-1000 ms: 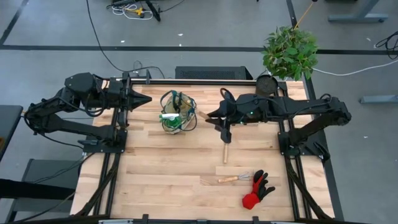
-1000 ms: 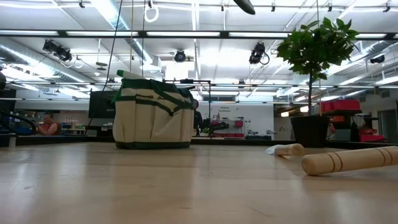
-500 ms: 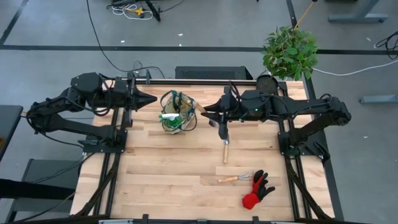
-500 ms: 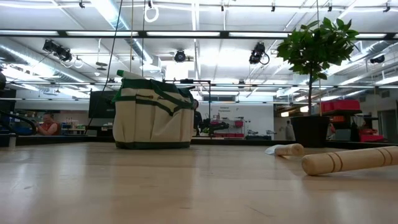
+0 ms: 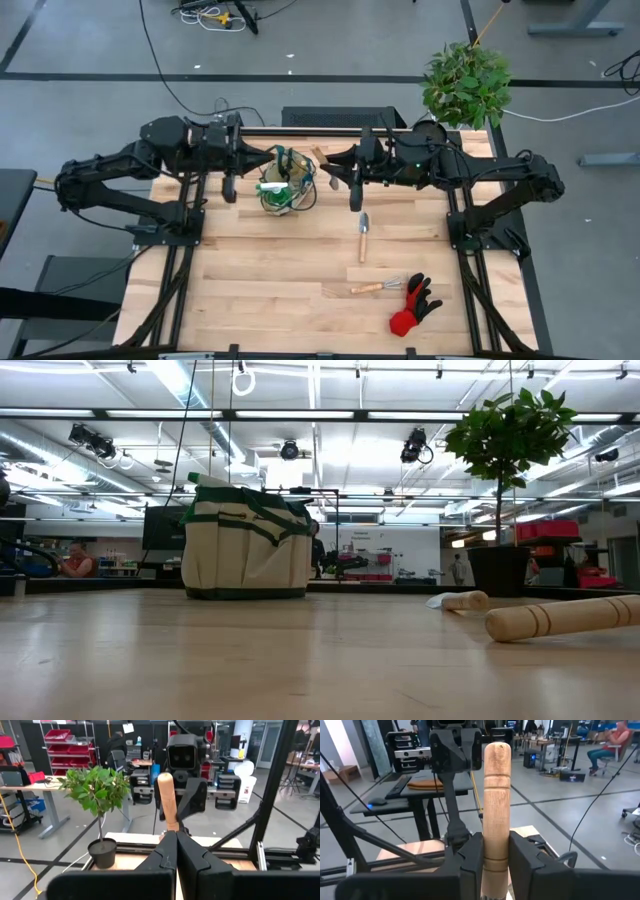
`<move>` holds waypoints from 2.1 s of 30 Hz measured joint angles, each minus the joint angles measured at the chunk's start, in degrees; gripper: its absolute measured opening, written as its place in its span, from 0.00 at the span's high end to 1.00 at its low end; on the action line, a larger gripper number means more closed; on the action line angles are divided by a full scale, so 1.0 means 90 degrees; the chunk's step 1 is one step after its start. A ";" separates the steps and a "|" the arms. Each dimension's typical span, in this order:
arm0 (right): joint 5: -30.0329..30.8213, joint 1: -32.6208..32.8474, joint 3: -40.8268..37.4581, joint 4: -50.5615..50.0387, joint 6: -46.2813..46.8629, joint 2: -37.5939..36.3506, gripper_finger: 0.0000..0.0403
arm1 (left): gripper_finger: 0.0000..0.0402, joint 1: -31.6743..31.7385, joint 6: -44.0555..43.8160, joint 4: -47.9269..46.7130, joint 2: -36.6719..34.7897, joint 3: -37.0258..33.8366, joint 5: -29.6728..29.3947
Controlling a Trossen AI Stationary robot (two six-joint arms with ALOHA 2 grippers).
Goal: Pick & Place Garden tools in Gardening bag
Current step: Put the right brown trowel into the gardening bag
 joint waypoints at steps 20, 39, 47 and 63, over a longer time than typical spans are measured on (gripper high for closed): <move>-0.0005 -0.0002 0.0000 0.0159 -0.0153 0.0000 0.84 | 0.89 0.0000 -0.0432 0.1134 0.0768 0.0001 0.0163; -0.0010 -0.0002 0.0000 0.0155 -0.0228 0.0000 0.84 | 0.59 0.0031 -0.0689 0.1366 0.1052 0.0000 0.0013; -0.0007 -0.0002 -0.0002 0.0153 -0.0299 0.0002 0.84 | 0.45 0.0032 -0.0692 0.1736 0.1202 0.0005 -0.0023; -0.0002 -0.0002 -0.0002 0.0188 -0.0301 0.0002 0.84 | 0.31 0.0032 -0.0682 0.2168 0.1291 0.0000 -0.0012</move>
